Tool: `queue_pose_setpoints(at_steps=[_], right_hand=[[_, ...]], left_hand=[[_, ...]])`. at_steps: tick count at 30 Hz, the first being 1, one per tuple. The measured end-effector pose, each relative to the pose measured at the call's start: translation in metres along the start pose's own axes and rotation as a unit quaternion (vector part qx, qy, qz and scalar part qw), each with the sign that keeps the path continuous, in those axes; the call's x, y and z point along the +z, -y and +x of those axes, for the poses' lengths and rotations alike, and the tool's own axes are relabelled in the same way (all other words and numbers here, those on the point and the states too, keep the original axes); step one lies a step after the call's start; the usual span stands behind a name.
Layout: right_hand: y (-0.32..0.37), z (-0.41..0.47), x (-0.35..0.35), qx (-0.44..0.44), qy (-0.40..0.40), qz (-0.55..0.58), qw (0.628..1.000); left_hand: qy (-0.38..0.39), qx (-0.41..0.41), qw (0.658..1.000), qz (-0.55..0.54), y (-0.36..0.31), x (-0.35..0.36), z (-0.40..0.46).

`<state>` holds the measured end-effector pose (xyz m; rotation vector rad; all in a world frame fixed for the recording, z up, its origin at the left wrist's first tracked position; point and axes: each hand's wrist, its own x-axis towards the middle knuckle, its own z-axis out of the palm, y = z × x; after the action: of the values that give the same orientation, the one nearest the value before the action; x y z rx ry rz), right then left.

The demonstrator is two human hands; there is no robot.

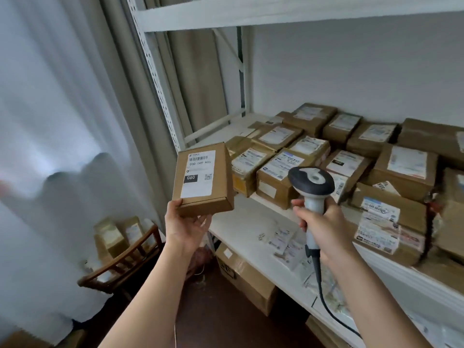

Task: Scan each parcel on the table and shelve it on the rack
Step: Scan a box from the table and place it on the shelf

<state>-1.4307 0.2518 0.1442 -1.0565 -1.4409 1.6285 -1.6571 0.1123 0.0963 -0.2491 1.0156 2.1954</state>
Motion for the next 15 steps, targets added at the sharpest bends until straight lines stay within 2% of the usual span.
queue_pose_setpoints(at_steps=[6, 15], right_hand=[[0.003, 0.032, 0.030, 0.012, -0.028, -0.026, 0.999], [0.028, 0.111, 0.036, 0.041, -0.067, -0.040, 0.996]], left_hand=[[-0.004, -0.002, 1.000, 0.007, -0.039, 0.042, 0.072], [0.012, -0.016, 0.996, 0.091, -0.029, 0.139, 0.158]])
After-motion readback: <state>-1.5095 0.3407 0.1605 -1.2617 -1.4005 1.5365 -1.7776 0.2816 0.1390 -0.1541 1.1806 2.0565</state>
